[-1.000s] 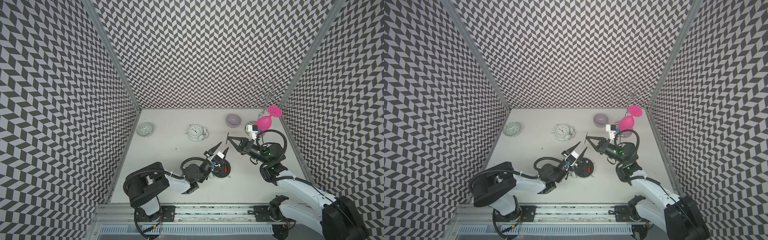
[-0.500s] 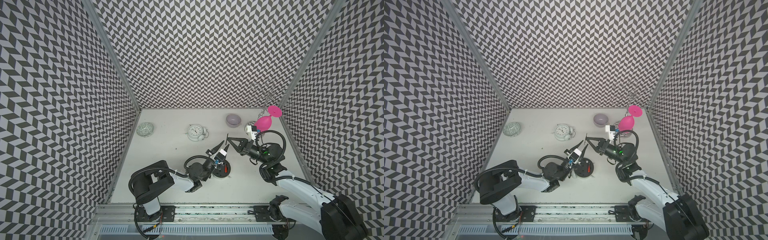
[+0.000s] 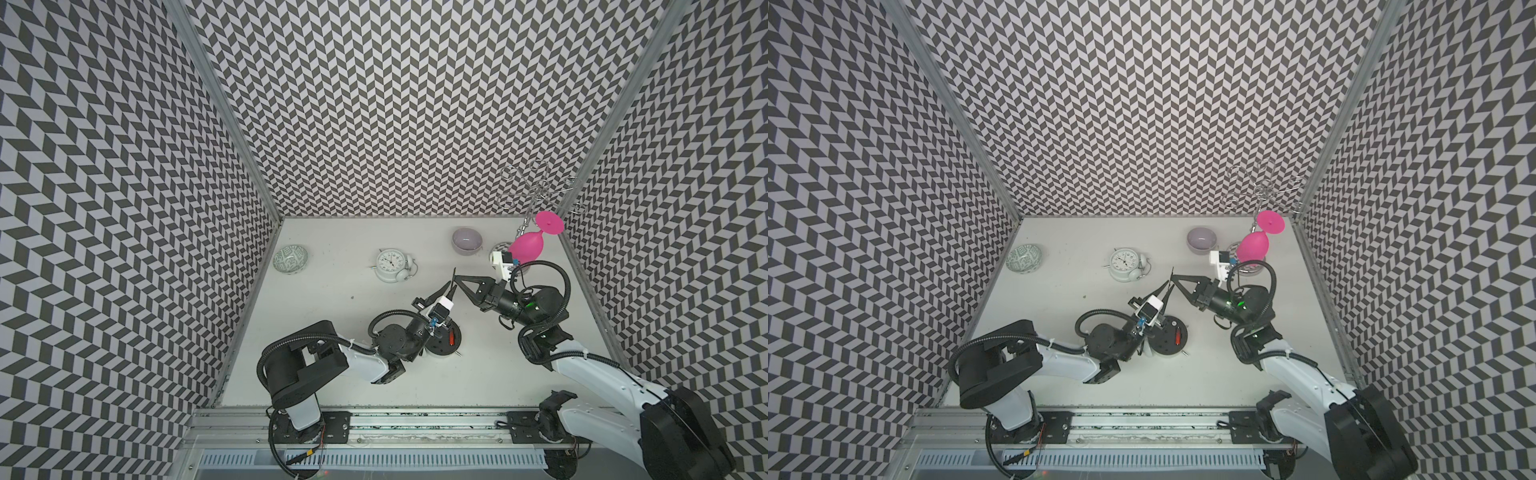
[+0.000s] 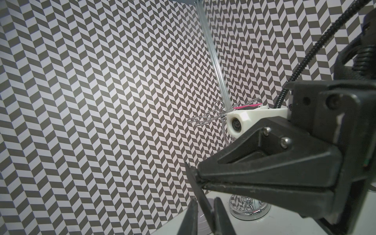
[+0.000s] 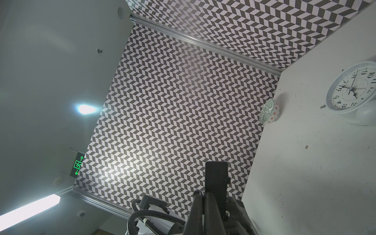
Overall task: Insert the battery into the alarm
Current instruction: Pick up the cover from the center of the board.
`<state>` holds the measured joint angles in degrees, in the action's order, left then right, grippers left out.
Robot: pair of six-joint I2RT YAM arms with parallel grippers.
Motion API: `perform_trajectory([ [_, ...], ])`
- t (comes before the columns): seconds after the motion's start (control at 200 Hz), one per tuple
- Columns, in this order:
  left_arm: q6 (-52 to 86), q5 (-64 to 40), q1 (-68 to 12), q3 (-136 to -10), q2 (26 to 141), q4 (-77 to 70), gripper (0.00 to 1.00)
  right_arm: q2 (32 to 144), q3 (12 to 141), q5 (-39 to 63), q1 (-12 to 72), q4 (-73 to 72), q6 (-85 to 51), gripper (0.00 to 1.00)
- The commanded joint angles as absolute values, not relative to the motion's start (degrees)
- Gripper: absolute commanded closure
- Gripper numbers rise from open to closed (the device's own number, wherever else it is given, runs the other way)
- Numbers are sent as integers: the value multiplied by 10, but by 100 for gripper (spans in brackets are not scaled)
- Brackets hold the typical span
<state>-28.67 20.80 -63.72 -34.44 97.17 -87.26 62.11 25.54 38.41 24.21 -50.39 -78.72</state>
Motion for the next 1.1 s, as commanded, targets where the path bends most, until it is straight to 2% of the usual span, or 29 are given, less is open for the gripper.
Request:
perform_trajectory([
  [0.0, -286, 217, -639, -354, 968, -930, 85, 626, 255, 391, 240, -538, -795, 100],
  [0.19, -288, 227, -639, -352, 968, -933, 90, 627, 257, 392, 240, -529, -788, 100],
  [0.3, -293, 229, -639, -352, 968, -934, 92, 625, 258, 392, 240, -523, -784, 95],
  [0.376, -299, 233, -639, -349, 970, -938, 94, 623, 261, 394, 239, -520, -775, 88],
  [0.466, -316, 238, -639, -345, 973, -945, 95, 611, 266, 386, 240, -488, -747, 74],
  [0.561, -354, 254, -639, -343, 975, -953, 96, 581, 274, 353, 240, -407, -701, 63],
  [0.701, -452, 279, -640, -339, 986, -975, 97, 535, 301, 284, 240, -272, -621, 50],
  [0.896, -630, 335, -642, -355, 1023, -1029, 98, 523, 347, 251, 240, -175, -566, 48],
  [1.097, -762, 377, -646, -379, 1058, -1061, 100, 537, 392, 213, 240, -67, -531, 51],
])
